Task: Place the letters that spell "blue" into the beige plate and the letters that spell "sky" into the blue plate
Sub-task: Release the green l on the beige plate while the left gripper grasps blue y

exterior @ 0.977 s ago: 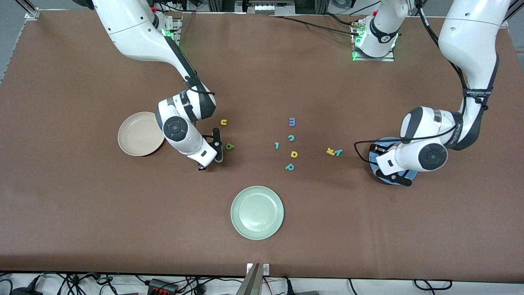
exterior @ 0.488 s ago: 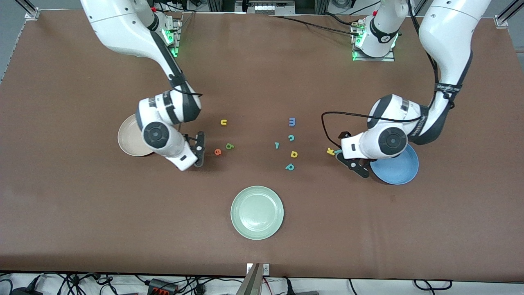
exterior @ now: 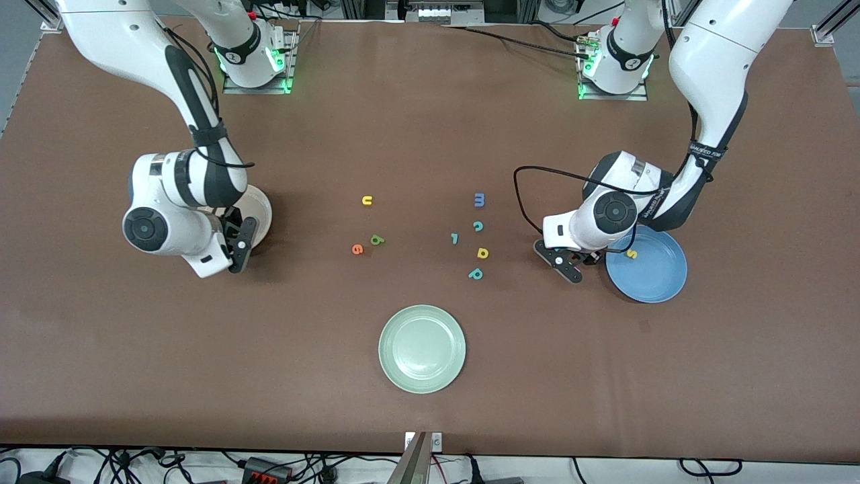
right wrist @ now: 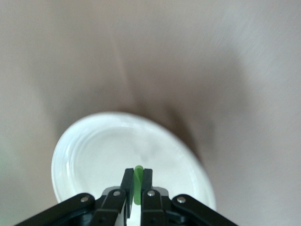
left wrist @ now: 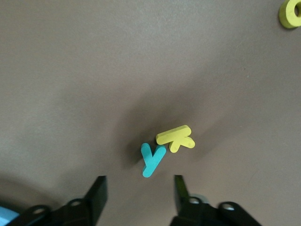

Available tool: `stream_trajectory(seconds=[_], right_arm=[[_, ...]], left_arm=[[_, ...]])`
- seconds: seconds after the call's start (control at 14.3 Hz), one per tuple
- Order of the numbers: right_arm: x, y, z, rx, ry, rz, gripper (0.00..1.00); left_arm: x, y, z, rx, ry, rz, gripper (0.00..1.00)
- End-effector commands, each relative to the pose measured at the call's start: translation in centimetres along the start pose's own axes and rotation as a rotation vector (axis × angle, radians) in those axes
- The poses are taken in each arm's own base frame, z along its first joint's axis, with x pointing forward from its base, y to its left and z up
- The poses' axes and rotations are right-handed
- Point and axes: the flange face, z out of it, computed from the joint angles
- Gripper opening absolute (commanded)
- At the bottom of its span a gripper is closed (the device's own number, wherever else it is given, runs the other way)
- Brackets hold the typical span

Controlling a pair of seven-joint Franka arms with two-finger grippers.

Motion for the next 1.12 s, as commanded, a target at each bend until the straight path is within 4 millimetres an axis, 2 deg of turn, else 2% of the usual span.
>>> stream_trajectory(seconds=[0.0,0.07,0.14,0.21,0.28,0.42,0.56,0.63,0.7,0.84,0.91,1.05], right_arm=[[-1.5,-2.8,1.5,0.025,-0.005,0.013,0.00],[-1.9,-3.0,2.1,0.021,-0.003,0.011,0.00],[-2.0,-2.9,2.3,0.007,0.003,0.013,0.16],[-1.9,-2.9,2.2,0.004,0.005,0.026,0.64],[-2.0,-2.8,1.6,0.000,0.010,0.034,1.00],[-1.4,-2.5,-1.3,-0.019,0.023,0.091,1.00],[0.9,-1.7,-4.6,-0.037,0.027,0.113,1.00],[2.6,-1.2,-5.6,-0.059,0.035,0.099,1.00],[3.6,-0.8,-6.2,-0.072,0.048,0.096,1.00],[6.1,-0.6,-5.4,-0.077,0.045,0.177,1.00],[7.7,-1.1,-5.3,-0.087,0.046,0.229,1.00],[10.6,-1.8,-5.9,-0.112,0.060,0.362,1.00]], left_arm=[[0.5,0.7,0.3,0.043,0.009,0.065,0.54],[0.5,0.7,0.8,0.049,0.008,0.077,0.54],[0.5,0.8,1.7,0.041,0.013,0.079,0.50],[0.8,0.9,2.0,0.040,0.032,0.081,0.49],[0.9,0.9,2.1,0.039,0.041,0.084,0.49],[0.9,0.9,2.1,0.040,0.041,0.085,0.43],[1.0,0.9,2.2,0.040,0.041,0.087,0.35],[1.1,1.0,2.1,0.042,0.042,0.089,0.30],[1.1,1.0,2.1,0.041,0.042,0.088,0.25],[1.1,1.0,2.1,0.042,0.042,0.089,0.18],[1.0,0.9,2.1,0.041,0.042,0.088,0.12],[1.0,0.8,1.6,0.051,0.043,0.093,0.09]])
